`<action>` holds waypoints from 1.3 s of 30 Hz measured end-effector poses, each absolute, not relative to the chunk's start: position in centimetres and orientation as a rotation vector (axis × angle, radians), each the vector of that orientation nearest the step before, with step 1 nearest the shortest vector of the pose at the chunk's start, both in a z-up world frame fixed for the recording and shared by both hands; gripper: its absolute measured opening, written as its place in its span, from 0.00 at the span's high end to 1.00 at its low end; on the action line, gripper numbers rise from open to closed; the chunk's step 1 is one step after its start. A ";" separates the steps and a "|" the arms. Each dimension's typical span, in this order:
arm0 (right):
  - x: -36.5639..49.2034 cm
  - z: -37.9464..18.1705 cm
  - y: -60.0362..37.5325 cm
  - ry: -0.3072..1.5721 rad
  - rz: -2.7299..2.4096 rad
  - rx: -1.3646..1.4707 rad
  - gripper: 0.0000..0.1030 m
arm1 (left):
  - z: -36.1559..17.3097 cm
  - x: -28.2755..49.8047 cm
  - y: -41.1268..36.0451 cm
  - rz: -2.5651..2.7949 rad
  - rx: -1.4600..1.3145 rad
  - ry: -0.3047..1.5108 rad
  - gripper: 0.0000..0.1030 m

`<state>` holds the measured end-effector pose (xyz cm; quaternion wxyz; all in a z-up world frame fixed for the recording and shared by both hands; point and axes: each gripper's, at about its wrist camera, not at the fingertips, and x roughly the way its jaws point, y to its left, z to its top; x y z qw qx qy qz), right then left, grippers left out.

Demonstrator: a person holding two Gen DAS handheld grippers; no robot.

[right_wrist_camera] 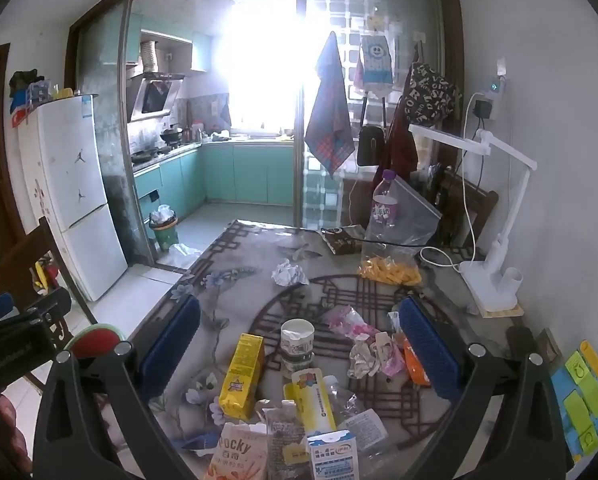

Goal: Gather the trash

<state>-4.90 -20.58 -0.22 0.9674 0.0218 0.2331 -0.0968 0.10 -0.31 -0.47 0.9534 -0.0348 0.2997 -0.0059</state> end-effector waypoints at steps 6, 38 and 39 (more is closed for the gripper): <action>-4.9 -0.1 -20.8 0.480 -0.196 0.039 0.07 | -0.6 0.2 0.3 -0.007 -0.060 0.605 0.04; -4.0 -0.7 -20.6 0.497 -0.207 0.041 0.07 | -0.8 0.4 0.4 -0.011 -0.043 0.610 0.04; -3.9 -0.8 -20.5 0.498 -0.208 0.041 0.07 | -0.8 0.4 0.4 -0.012 -0.043 0.611 0.04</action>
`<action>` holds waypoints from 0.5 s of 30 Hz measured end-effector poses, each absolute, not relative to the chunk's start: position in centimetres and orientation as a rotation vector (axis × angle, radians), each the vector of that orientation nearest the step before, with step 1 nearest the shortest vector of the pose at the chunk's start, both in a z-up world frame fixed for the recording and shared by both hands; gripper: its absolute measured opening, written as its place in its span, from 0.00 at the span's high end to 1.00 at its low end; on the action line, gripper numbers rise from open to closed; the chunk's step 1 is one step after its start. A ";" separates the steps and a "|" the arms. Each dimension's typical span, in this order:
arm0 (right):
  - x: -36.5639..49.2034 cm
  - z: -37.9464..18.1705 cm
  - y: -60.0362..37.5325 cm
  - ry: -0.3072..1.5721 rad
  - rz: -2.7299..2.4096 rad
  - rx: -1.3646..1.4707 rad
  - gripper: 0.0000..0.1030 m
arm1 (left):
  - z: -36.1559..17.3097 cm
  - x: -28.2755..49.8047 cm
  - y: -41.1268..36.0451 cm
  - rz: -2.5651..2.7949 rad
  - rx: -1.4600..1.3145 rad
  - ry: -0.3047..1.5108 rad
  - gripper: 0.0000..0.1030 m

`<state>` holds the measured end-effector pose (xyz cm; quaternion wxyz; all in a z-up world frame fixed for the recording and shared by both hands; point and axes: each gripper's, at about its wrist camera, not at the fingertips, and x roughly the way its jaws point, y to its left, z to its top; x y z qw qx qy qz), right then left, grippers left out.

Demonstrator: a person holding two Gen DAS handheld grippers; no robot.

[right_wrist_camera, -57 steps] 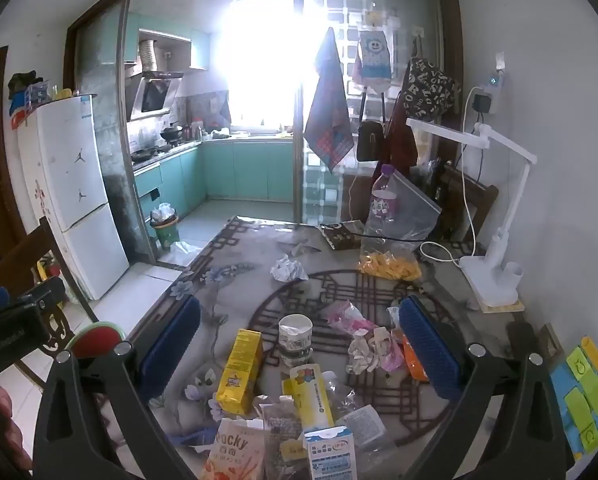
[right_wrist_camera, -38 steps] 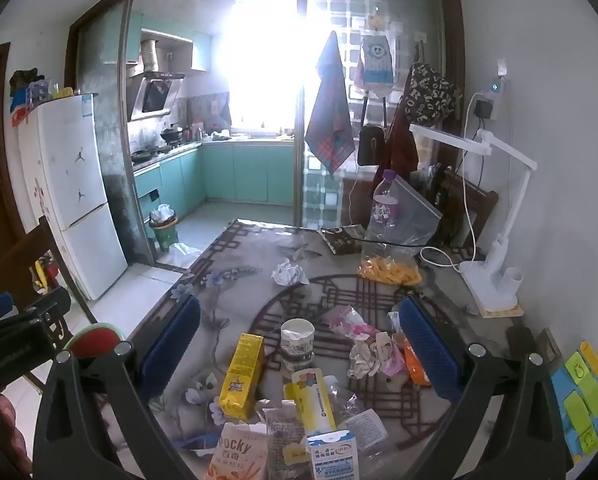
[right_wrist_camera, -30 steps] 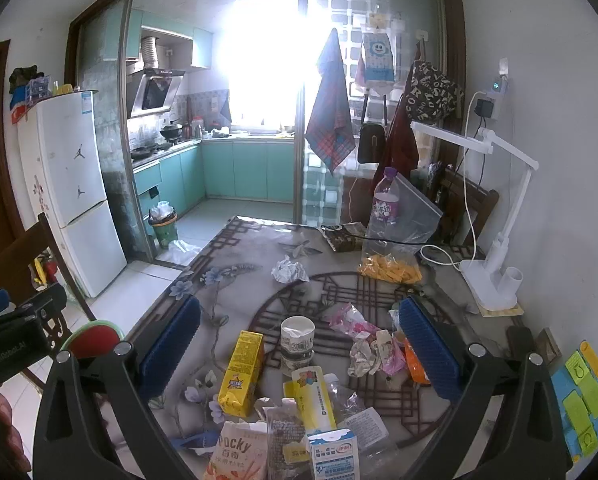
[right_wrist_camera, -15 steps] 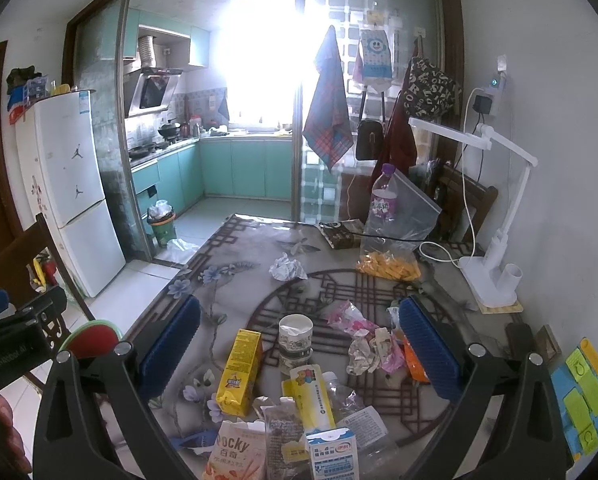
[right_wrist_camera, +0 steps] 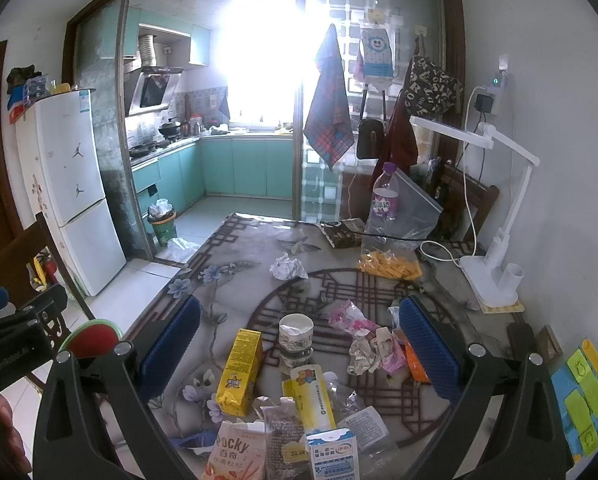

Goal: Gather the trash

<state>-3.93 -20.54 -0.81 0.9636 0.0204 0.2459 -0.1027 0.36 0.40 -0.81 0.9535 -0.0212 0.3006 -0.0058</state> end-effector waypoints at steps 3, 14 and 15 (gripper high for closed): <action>-3.9 -0.9 -20.5 0.497 -0.210 0.036 0.07 | -0.9 0.4 0.5 -0.013 -0.044 0.612 0.04; -3.9 -0.8 -20.5 0.496 -0.206 0.032 0.07 | -0.8 0.4 0.3 -0.011 -0.042 0.611 0.04; -3.9 -0.8 -20.5 0.497 -0.206 0.032 0.07 | -0.9 0.4 0.3 -0.011 -0.041 0.612 0.04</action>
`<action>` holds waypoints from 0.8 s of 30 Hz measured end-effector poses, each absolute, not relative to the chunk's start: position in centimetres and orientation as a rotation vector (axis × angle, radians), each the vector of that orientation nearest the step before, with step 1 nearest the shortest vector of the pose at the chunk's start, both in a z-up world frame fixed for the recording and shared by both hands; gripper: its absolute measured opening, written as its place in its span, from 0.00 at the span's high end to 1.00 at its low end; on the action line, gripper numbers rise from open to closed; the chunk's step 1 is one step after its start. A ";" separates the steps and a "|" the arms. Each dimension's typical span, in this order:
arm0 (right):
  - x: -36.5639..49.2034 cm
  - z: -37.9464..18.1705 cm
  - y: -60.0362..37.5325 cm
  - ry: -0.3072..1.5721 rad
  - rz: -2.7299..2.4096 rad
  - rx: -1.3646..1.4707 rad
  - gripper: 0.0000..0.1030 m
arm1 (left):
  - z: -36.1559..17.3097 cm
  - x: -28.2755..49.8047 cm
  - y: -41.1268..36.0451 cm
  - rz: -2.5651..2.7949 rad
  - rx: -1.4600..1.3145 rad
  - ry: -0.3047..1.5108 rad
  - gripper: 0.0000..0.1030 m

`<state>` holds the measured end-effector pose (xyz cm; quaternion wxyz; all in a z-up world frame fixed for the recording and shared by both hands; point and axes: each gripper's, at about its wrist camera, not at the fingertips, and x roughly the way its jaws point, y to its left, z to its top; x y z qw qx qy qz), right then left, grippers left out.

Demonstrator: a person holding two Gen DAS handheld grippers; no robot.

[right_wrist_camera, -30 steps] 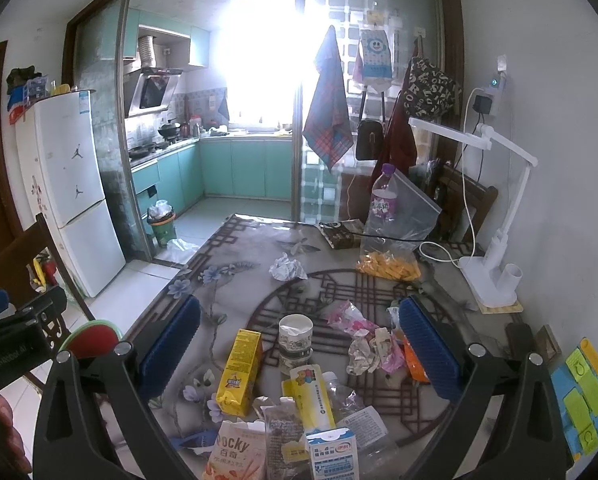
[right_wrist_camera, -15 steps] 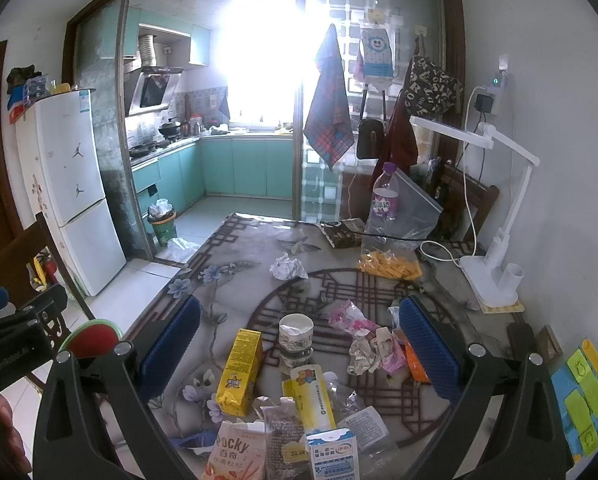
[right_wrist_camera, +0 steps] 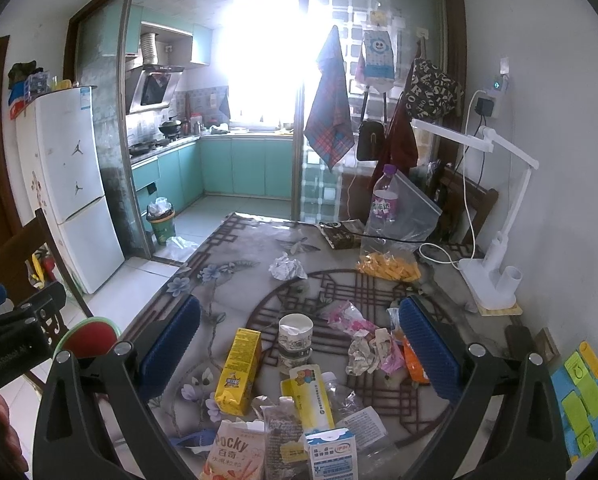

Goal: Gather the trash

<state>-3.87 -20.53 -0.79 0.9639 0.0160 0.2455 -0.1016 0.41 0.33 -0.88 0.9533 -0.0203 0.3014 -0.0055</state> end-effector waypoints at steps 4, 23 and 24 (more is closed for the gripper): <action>-3.8 -0.8 -20.4 0.497 -0.194 0.028 0.07 | -0.9 0.4 0.4 -0.020 -0.046 0.610 0.04; -3.8 -0.9 -19.3 0.494 -0.133 0.017 0.07 | -0.1 -0.4 1.3 -0.058 -0.078 0.549 0.04; -3.7 -1.0 -19.5 0.501 -0.141 0.017 0.07 | -0.3 -0.2 1.5 -0.038 -0.085 0.564 0.04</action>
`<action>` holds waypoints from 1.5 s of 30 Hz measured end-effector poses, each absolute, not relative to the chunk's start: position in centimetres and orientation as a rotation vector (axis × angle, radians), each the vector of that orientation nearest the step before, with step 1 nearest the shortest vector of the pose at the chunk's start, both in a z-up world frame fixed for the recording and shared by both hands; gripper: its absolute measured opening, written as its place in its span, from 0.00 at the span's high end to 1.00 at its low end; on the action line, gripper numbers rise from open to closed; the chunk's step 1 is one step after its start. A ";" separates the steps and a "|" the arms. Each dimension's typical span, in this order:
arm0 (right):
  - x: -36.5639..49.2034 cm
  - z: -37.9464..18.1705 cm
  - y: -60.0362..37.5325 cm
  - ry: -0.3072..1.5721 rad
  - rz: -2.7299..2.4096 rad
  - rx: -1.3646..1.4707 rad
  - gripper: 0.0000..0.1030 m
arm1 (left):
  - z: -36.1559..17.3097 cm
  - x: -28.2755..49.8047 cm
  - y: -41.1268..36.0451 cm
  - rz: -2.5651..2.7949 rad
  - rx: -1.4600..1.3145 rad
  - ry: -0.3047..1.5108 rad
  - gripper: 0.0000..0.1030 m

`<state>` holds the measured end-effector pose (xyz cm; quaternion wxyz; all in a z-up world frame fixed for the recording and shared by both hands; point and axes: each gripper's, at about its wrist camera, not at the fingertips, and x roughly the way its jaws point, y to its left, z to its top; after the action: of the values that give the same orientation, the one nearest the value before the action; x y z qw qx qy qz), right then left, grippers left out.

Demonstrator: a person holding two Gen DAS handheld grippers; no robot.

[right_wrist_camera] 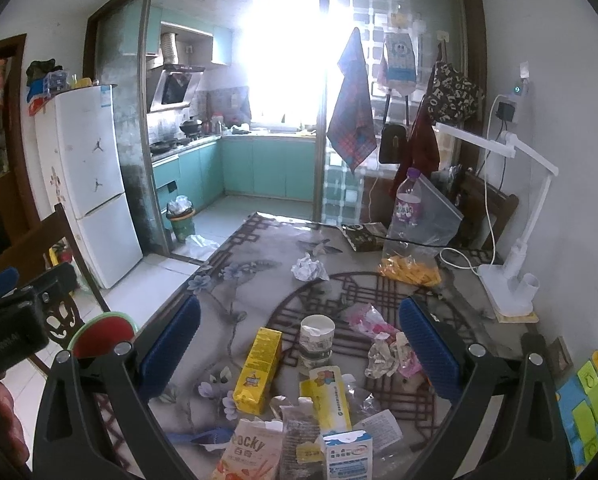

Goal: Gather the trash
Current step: 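Grasp the yellow snack box with the left tool while the right tool grasps the bear-print paper box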

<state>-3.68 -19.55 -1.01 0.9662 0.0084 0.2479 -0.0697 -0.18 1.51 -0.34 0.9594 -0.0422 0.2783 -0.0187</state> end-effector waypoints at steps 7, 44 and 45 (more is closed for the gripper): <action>-1.8 -5.9 -22.9 0.698 -0.109 0.083 0.07 | -5.5 2.9 3.0 -0.035 -0.150 0.809 0.04; 6.8 -17.1 -29.3 1.008 -0.030 0.149 0.60 | -13.3 10.0 -8.1 -0.359 0.026 0.796 0.11; 6.4 -16.5 -29.6 0.989 -0.032 0.165 0.60 | -14.2 10.9 -8.7 -0.371 0.024 0.821 0.14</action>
<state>6.39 -29.56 -16.50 0.8769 0.0792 0.4738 -0.0156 10.89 -8.67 -14.18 0.9002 0.0117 0.3968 -0.1791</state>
